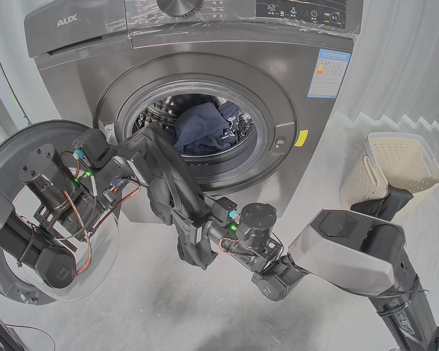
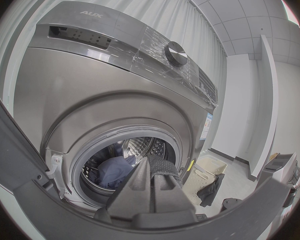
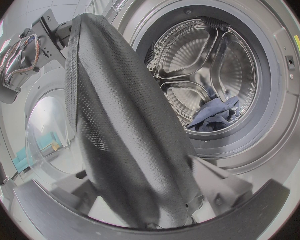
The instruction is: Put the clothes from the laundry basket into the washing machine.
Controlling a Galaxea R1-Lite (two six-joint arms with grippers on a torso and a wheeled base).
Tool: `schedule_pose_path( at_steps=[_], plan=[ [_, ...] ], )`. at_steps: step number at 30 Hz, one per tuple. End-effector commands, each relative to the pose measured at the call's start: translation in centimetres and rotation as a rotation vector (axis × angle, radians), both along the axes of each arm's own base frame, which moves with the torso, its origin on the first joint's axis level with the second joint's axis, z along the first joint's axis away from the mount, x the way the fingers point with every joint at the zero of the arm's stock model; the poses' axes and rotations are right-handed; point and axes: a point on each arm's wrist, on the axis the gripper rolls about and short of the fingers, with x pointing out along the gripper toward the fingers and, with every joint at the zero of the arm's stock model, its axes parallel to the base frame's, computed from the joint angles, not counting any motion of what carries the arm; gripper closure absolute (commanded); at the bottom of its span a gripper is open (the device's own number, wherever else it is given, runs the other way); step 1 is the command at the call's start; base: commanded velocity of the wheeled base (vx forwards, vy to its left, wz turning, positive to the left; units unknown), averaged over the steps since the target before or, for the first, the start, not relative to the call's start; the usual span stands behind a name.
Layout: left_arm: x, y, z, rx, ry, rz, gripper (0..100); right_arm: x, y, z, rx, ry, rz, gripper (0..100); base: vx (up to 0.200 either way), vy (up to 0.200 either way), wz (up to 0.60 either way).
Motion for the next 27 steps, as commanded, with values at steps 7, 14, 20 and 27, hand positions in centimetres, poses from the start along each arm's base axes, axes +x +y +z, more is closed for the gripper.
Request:
schedule_pose_path(
  at_steps=[7,14,20,27],
  plan=[
    [0.3,0.3,-0.4,0.007,0.013,0.014,100,-2.8,-2.4,3.9,-0.01,0.008,0.005,100,0.0,0.0,0.0],
    [0.6,1.4,-0.7,0.015,0.023,0.043,100,-5.9,-7.4,8.8,-0.009,0.004,-0.028,100,0.0,0.0,0.0],
    [-0.3,2.0,-1.1,0.029,0.043,0.047,100,-7.7,-12.2,11.1,-0.011,0.007,-0.092,100,0.0,0.0,0.0],
    [-2.8,2.7,-1.5,0.06,0.072,-0.021,100,-10.8,-16.2,14.6,0.085,-0.07,-0.126,100,0.0,0.0,0.0]
  ],
)
